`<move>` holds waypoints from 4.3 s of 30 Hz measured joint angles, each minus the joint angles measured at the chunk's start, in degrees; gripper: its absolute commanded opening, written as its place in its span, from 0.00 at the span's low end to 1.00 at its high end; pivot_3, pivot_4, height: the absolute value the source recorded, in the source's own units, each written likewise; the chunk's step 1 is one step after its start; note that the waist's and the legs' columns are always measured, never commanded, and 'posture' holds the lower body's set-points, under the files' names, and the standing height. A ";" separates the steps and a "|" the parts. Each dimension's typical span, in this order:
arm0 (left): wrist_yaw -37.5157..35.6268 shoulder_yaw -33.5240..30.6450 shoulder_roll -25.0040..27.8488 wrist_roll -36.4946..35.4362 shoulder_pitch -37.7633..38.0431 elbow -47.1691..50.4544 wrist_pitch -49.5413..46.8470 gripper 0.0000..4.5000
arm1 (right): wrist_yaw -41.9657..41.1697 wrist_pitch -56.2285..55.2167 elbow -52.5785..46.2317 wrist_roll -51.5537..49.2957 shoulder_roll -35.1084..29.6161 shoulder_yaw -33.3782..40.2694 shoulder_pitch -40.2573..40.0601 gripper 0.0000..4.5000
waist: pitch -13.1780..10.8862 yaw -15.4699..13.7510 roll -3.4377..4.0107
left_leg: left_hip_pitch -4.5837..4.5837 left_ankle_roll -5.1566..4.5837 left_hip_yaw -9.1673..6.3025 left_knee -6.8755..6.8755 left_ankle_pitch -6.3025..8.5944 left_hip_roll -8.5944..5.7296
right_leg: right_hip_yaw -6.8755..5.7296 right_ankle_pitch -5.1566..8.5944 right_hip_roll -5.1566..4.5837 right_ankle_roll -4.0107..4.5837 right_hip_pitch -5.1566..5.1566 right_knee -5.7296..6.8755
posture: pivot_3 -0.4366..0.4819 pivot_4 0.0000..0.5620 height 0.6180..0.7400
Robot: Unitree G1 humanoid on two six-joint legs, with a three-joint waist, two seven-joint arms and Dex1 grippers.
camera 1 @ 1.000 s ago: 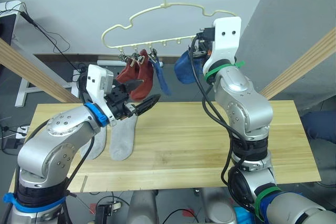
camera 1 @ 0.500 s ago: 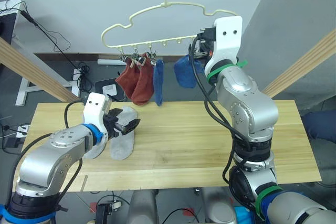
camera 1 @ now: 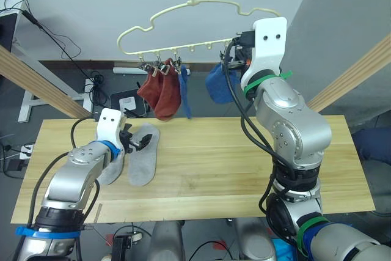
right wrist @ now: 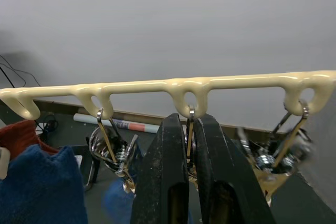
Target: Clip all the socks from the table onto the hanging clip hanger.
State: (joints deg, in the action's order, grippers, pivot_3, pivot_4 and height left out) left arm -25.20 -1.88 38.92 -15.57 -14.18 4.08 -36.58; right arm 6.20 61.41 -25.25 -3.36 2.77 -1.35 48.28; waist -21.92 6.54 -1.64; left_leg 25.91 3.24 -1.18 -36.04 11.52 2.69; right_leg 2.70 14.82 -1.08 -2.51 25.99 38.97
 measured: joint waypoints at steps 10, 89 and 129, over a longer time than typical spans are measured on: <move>-2.53 0.61 -2.25 3.16 -2.52 -5.12 2.04 1.00 | 0.34 1.92 -1.82 0.04 -0.20 0.07 0.01 0.00 | -0.09 0.40 0.01 | 0.01 0.00 0.03 0.00 0.00 0.00 | 0.03 0.00 0.00 0.00 0.02 -0.01 | 0.16 0.79 1.00; -2.42 5.62 -30.53 -7.13 -25.63 -0.22 -3.95 0.00 | -1.16 23.32 -4.19 -1.99 2.38 6.92 11.02 0.00 | -0.34 3.10 0.07 | 0.08 -0.01 -0.05 -0.02 0.00 -0.09 | -0.03 0.03 -0.01 -0.07 -0.09 -0.10 | 0.10 0.76 1.00; 0.91 1.36 -33.56 -11.09 -28.71 -0.35 -4.51 0.14 | -2.30 22.83 -3.07 -2.33 1.93 9.21 10.56 0.70 | -0.35 3.16 0.07 | 0.09 -0.01 -0.05 -0.01 0.00 -0.09 | -0.04 0.03 -0.01 -0.08 -0.08 -0.11 | 0.11 0.76 1.00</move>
State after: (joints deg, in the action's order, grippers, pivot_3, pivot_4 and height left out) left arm -24.29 -0.52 5.36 -26.66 -42.88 3.73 -41.09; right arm 3.90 84.23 -28.32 -5.70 4.70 7.86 58.84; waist -22.26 9.71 -1.57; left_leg 26.01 3.23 -1.23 -36.05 11.53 2.60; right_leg 2.66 14.86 -1.09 -2.59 25.91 38.86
